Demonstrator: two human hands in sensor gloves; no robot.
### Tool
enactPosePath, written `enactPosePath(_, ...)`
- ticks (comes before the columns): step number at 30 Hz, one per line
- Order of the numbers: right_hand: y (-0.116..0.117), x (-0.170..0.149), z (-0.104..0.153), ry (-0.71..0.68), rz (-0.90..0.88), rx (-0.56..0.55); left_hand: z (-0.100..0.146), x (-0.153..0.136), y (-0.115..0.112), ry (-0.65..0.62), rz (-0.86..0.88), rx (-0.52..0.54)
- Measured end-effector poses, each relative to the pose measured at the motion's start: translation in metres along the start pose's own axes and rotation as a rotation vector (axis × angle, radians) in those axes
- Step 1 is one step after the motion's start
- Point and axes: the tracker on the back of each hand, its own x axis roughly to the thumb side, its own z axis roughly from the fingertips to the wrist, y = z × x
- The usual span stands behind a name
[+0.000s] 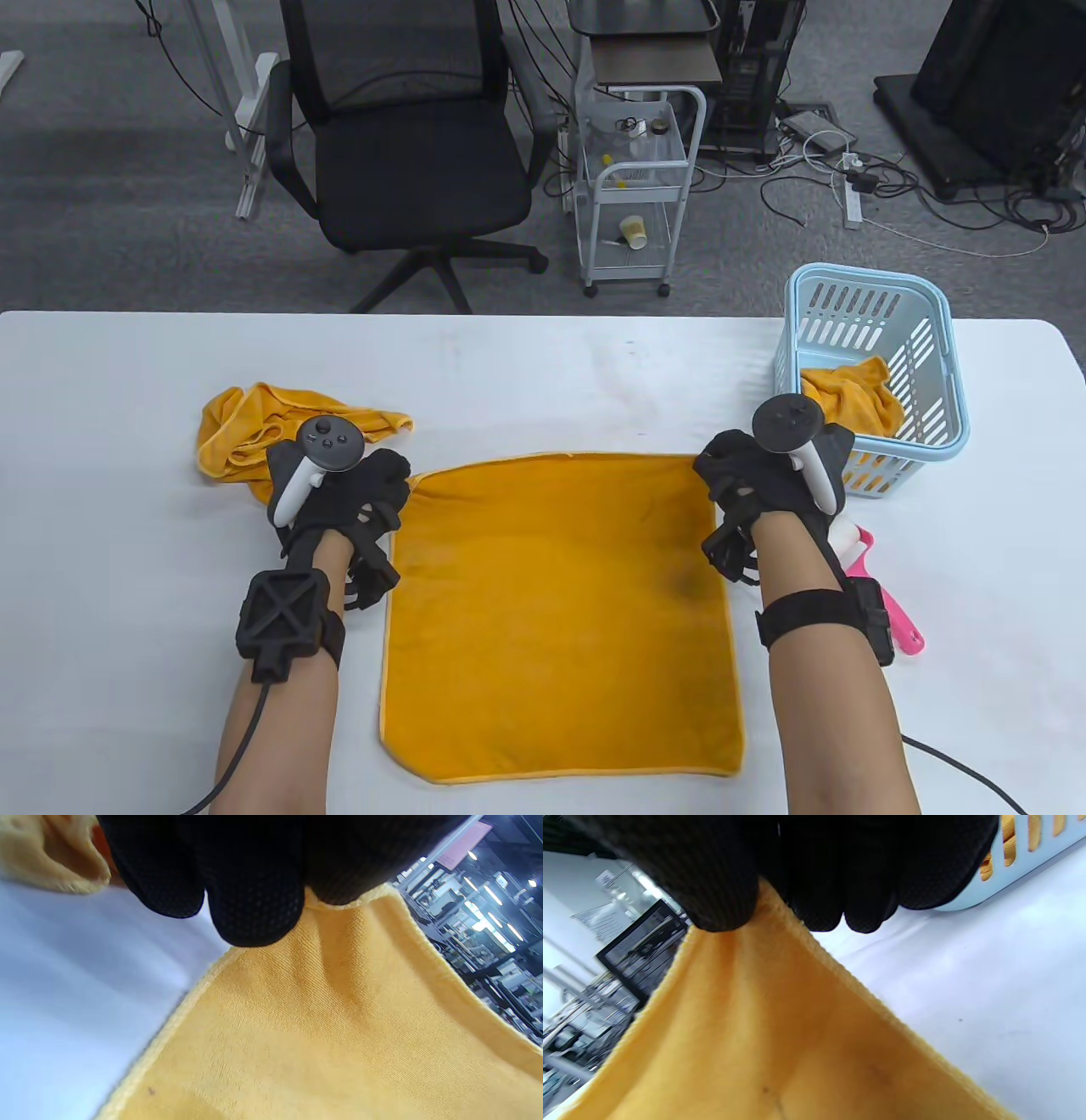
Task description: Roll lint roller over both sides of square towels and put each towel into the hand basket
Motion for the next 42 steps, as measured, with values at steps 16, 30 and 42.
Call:
enactPosePath(16, 0.028, 0.001, 0.024, -0.288, 0.282, 0.171, 0.037, 0.007, -0.015, -0.134, -0.272, -0.058)
enactPosePath(30, 0.07, -0.051, 0.103, -0.473, 0.86, 0.267, 0.127, -0.02, -0.1, -0.219, -0.796, -0.312)
enactPosePath(42, 0.021, -0.064, 0.112, -0.385, 0.729, 0.028, 0.132, -0.021, -0.105, -0.275, -0.886, -0.311)
